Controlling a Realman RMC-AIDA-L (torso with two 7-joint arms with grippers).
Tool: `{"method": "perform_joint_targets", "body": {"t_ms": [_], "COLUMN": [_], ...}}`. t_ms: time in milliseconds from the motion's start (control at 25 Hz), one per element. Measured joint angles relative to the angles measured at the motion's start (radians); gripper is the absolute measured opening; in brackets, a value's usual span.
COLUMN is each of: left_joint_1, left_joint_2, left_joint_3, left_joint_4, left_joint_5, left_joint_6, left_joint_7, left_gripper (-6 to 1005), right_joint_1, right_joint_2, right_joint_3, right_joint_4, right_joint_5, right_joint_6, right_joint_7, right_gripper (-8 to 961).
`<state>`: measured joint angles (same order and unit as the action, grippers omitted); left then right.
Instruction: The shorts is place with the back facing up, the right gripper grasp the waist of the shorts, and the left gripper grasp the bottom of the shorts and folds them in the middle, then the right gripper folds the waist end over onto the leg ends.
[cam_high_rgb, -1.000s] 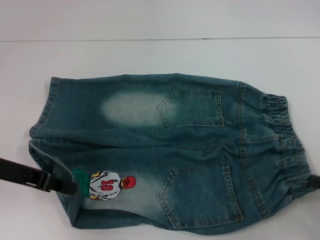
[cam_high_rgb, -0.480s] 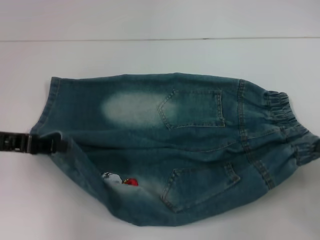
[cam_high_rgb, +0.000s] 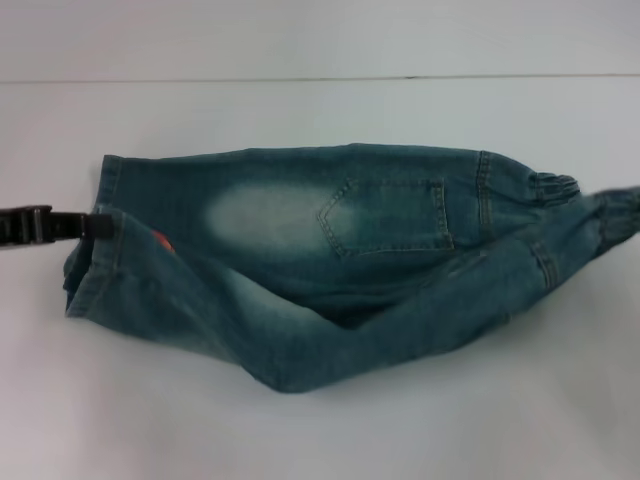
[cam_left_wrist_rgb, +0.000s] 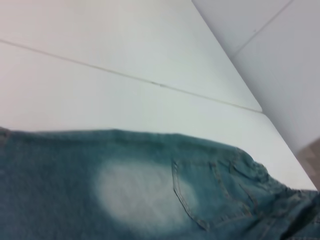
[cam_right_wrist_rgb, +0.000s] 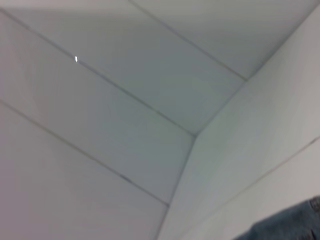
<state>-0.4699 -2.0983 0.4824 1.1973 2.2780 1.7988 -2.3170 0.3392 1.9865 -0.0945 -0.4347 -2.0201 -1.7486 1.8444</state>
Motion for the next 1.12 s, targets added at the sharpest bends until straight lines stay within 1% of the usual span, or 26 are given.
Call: {"method": "perform_joint_targets", "body": {"t_ms": [40, 120, 240, 360, 480, 600, 640, 680, 800, 960, 1120], "left_joint_1": [-0.002, -0.002, -0.002, 0.003, 0.004, -0.001, -0.001, -0.001, -0.002, -0.019, -0.035], "left_joint_2": [0.000, 0.000, -0.001, -0.002, -0.002, -0.001, -0.001, -0.003, -0.007, -0.006, -0.008], "left_joint_3": [0.000, 0.000, -0.002, -0.005, -0.006, 0.001, 0.005, 0.010, 0.012, 0.014, 0.012], "left_joint_4": [-0.016, -0.023, -0.052, -0.091, -0.144, -0.177, -0.182, -0.189, -0.226, -0.300, -0.336], "left_joint_5": [-0.020, -0.030, -0.066, -0.089, -0.124, -0.141, -0.142, -0.144, -0.163, -0.188, -0.192], "left_joint_6": [-0.030, -0.041, -0.096, -0.172, -0.243, -0.297, -0.313, -0.338, -0.391, -0.447, -0.492], "left_joint_7": [0.000, 0.001, 0.004, 0.008, 0.027, 0.042, 0.043, 0.045, 0.062, 0.098, 0.123], "left_gripper": [53, 53, 53, 52, 52, 51, 51, 51, 51, 50, 50], "right_joint_1": [0.004, 0.014, 0.020, 0.023, 0.036, 0.051, 0.065, 0.065, 0.090, 0.127, 0.148], "right_joint_2": [0.004, 0.009, 0.017, 0.036, 0.057, 0.082, 0.094, 0.094, 0.096, 0.097, 0.097], "right_joint_3": [0.001, 0.001, 0.002, 0.002, 0.002, 0.003, 0.003, 0.003, 0.001, 0.001, 0.002], "right_joint_4": [0.013, 0.045, 0.085, 0.102, 0.107, 0.116, 0.121, 0.121, 0.134, 0.151, 0.152], "right_joint_5": [0.020, 0.051, 0.109, 0.200, 0.257, 0.318, 0.355, 0.355, 0.378, 0.381, 0.389], "right_joint_6": [0.012, 0.036, 0.072, 0.116, 0.170, 0.236, 0.277, 0.277, 0.334, 0.410, 0.486], "right_joint_7": [0.003, 0.004, 0.004, 0.011, 0.031, 0.039, 0.035, 0.035, 0.036, 0.034, 0.033], "right_gripper": [35, 36, 36, 37, 38, 38, 39, 39, 40, 41, 42]}}
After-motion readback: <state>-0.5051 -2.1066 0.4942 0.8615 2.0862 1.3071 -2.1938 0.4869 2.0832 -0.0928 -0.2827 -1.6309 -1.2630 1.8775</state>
